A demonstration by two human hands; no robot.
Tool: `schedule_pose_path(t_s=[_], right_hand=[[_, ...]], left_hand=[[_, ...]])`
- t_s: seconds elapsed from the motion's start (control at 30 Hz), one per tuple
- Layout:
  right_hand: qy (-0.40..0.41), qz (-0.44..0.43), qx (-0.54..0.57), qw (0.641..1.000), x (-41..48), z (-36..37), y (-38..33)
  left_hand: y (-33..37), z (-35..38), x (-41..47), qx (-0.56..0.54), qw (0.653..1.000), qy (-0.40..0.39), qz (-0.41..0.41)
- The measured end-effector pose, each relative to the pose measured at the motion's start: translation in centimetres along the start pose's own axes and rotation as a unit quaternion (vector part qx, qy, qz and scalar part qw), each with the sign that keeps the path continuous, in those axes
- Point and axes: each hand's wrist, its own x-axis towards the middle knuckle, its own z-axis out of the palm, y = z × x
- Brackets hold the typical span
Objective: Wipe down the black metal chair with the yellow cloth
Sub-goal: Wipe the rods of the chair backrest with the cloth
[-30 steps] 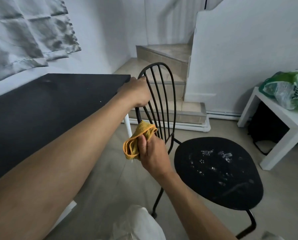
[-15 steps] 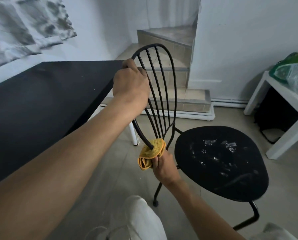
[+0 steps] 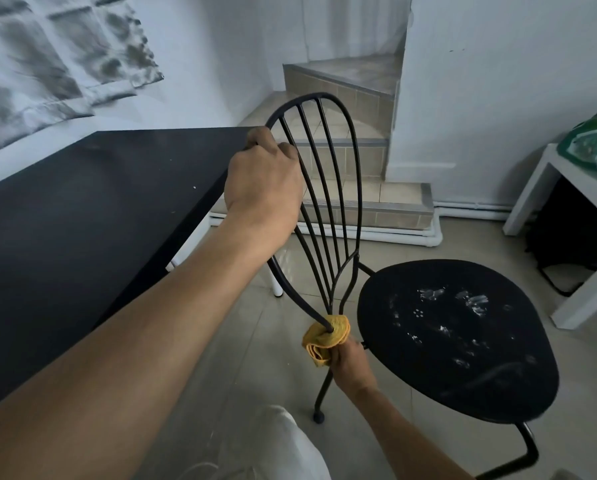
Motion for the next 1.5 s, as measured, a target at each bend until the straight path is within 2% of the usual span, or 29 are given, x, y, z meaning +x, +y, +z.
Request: schedule_pose_path(t_s=[0.2, 0.3, 0.4, 0.5, 0.57, 0.63, 0.67, 0.7, 0.73, 0.8, 0.9, 0.93, 0.97, 1.07, 1.17, 1.3, 1.33, 1.5], right_hand=[[-0.053, 0.028, -0.091, 0.994, -0.9, -1.4, 1.2], [-0.067, 0.027, -0.099, 0.992, -0.7, -2.1, 1.3], [-0.024, 0.101, -0.006, 0.995, -0.8, -3.3, 1.1], [0.052, 0.193, 0.11, 0.974, -0.8, -5.3, 1.1], [0.107, 0.212, 0.188, 0.953, -0.2, -7.1, 1.0], [0.149, 0.22, 0.233, 0.935, 0.8, -8.9, 0.8], [0.161, 0.226, 0.25, 0.928, 1.5, -9.6, 0.8], [0.167, 0.232, 0.268, 0.92, 2.2, -10.3, 0.7], [0.172, 0.234, 0.28, 0.915, 2.9, -10.8, 0.8], [0.177, 0.238, 0.281, 0.913, 4.2, -11.4, 0.9], [0.176, 0.256, 0.268, 0.912, 6.0, -11.7, 1.0], [0.175, 0.261, 0.262, 0.912, 6.6, -11.5, 1.1], [0.175, 0.265, 0.256, 0.913, 7.3, -11.3, 1.3], [0.177, 0.254, 0.203, 0.929, 9.2, -10.3, 1.6], [0.143, 0.241, 0.131, 0.951, 10.9, -9.1, 1.8], [0.134, 0.267, 0.115, 0.947, 13.2, -7.6, 2.9], [0.14, 0.273, 0.109, 0.946, 13.9, -7.3, 3.3], [0.136, 0.266, 0.082, 0.951, 17.2, -5.1, 3.3]], left_hand=[[0.0, -0.5, -0.2, -0.018, 1.0, 0.008, -0.007], [0.0, -0.8, -0.4, -0.014, 1.0, 0.005, -0.001], [0.0, -0.8, -0.4, -0.015, 1.0, 0.004, -0.002], [-0.1, -0.5, -0.2, -0.048, 0.999, 0.005, -0.012], [-0.1, -0.3, -0.2, -0.112, 0.993, 0.011, -0.023], [-0.4, -0.2, 0.0, -0.228, 0.973, 0.018, -0.031], [-0.7, 0.0, 0.4, -0.311, 0.95, 0.008, -0.039], [-1.2, 0.2, 0.9, -0.409, 0.911, -0.018, -0.056], [-1.8, 0.5, 1.5, -0.521, 0.848, -0.058, -0.082], [-2.6, 1.7, 2.6, -0.709, 0.684, -0.1, -0.139], [-2.2, 4.8, 3.3, -0.867, 0.443, -0.154, -0.166], [-1.5, 6.0, 3.6, -0.89, 0.391, -0.166, -0.165], [-0.3, 7.0, 3.8, -0.899, 0.369, -0.17, -0.165], [3.2, 9.3, 3.5, -0.898, 0.372, -0.162, -0.169], [5.6, 11.5, 2.4, -0.9, 0.38, -0.161, -0.141], [7.0, 13.1, 2.4, -0.916, 0.369, -0.136, -0.077], [7.3, 13.3, 2.8, -0.912, 0.383, -0.134, -0.066], [8.5, 14.1, 4.2, -0.852, 0.503, -0.141, -0.038]])
